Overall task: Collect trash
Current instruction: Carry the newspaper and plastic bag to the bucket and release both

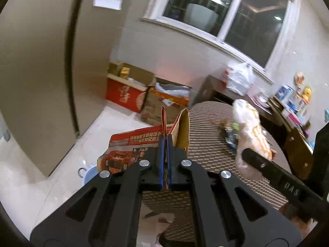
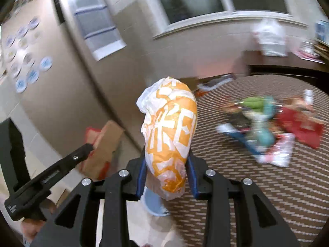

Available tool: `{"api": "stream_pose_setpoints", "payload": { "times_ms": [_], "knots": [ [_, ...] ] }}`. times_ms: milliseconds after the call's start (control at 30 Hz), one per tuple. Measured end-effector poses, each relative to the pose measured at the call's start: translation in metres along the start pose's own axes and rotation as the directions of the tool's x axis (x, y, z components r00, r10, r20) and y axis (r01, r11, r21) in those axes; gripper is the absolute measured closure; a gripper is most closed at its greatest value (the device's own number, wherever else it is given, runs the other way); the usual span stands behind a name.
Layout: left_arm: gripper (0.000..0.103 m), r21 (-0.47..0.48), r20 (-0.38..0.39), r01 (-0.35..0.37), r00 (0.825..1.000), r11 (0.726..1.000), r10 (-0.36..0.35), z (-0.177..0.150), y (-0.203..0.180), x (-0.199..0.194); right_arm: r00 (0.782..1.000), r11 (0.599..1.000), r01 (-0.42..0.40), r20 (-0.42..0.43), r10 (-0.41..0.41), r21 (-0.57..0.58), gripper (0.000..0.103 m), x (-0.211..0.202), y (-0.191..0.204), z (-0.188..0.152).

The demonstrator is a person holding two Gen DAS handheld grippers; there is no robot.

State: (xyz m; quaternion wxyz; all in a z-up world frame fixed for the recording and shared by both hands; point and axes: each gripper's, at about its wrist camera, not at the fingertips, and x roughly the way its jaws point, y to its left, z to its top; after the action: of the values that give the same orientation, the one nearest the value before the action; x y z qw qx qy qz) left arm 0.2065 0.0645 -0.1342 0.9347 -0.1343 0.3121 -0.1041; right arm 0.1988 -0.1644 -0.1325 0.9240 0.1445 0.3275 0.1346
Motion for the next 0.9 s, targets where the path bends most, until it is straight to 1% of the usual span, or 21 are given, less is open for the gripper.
{"api": "stream_pose_setpoints", "payload": {
  "times_ms": [100,167,267,333,433,500,567,667,733,767,833,867,900],
  "knots": [
    [0.101,-0.043,-0.021,-0.052,0.998,0.998,0.051,-0.001,0.036,0.009,0.997,0.997,-0.053,-0.052,0.051,-0.048,0.069,0.031,0.034,-0.004],
    [0.101,-0.065,-0.034,-0.083,0.996,0.994,0.081,-0.004,0.055,0.015,0.992,0.993,-0.091,-0.099,0.084,-0.069,0.069,0.059,0.056,-0.008],
    [0.101,-0.099,-0.069,-0.115,0.992,0.988,0.109,-0.008,0.084,0.029,0.984,0.988,-0.112,-0.15,0.096,-0.102,0.069,0.091,0.081,-0.016],
    [0.101,-0.116,-0.095,-0.135,0.988,0.984,0.124,-0.01,0.101,0.04,0.98,0.987,-0.114,-0.176,0.093,-0.115,0.069,0.113,0.09,-0.015],
    [0.101,-0.134,-0.139,-0.159,0.98,0.978,0.141,-0.011,0.124,0.066,0.978,0.987,-0.106,-0.192,0.082,-0.121,0.069,0.135,0.098,-0.02],
    [0.101,-0.143,-0.16,-0.164,0.977,0.976,0.141,-0.011,0.133,0.081,0.979,0.988,-0.094,-0.19,0.069,-0.125,0.069,0.146,0.099,-0.019],
    [0.101,-0.151,-0.173,-0.163,0.976,0.975,0.136,-0.009,0.138,0.094,0.981,0.99,-0.078,-0.187,0.055,-0.118,0.069,0.156,0.096,-0.019],
    [0.1,-0.158,-0.191,-0.138,0.976,0.978,0.106,-0.004,0.141,0.113,0.982,0.993,-0.06,-0.183,0.04,-0.103,0.069,0.164,0.093,-0.018],
    [0.098,-0.173,-0.203,-0.151,0.972,0.973,0.115,-0.002,0.144,0.121,0.984,0.994,-0.046,-0.176,0.028,-0.095,0.069,0.17,0.089,-0.015],
    [0.093,-0.179,-0.22,-0.159,0.968,0.971,0.118,-0.001,0.145,0.128,0.984,0.995,-0.042,-0.178,0.026,-0.088,0.069,0.174,0.087,-0.013],
    [0.075,-0.174,-0.239,-0.171,0.963,0.97,0.127,-0.006,0.15,0.132,0.983,0.996,-0.038,-0.18,0.022,-0.082,0.069,0.177,0.084,-0.012],
    [0.051,-0.172,-0.244,-0.186,0.96,0.967,0.141,-0.008,0.152,0.133,0.983,0.996,-0.036,-0.183,0.02,-0.083,0.069,0.179,0.084,-0.012],
    [0.046,-0.171,-0.233,-0.194,0.96,0.966,0.152,-0.009,0.153,0.131,0.982,0.996,-0.036,-0.189,0.02,-0.082,0.069,0.182,0.084,-0.012]
  ]
}}
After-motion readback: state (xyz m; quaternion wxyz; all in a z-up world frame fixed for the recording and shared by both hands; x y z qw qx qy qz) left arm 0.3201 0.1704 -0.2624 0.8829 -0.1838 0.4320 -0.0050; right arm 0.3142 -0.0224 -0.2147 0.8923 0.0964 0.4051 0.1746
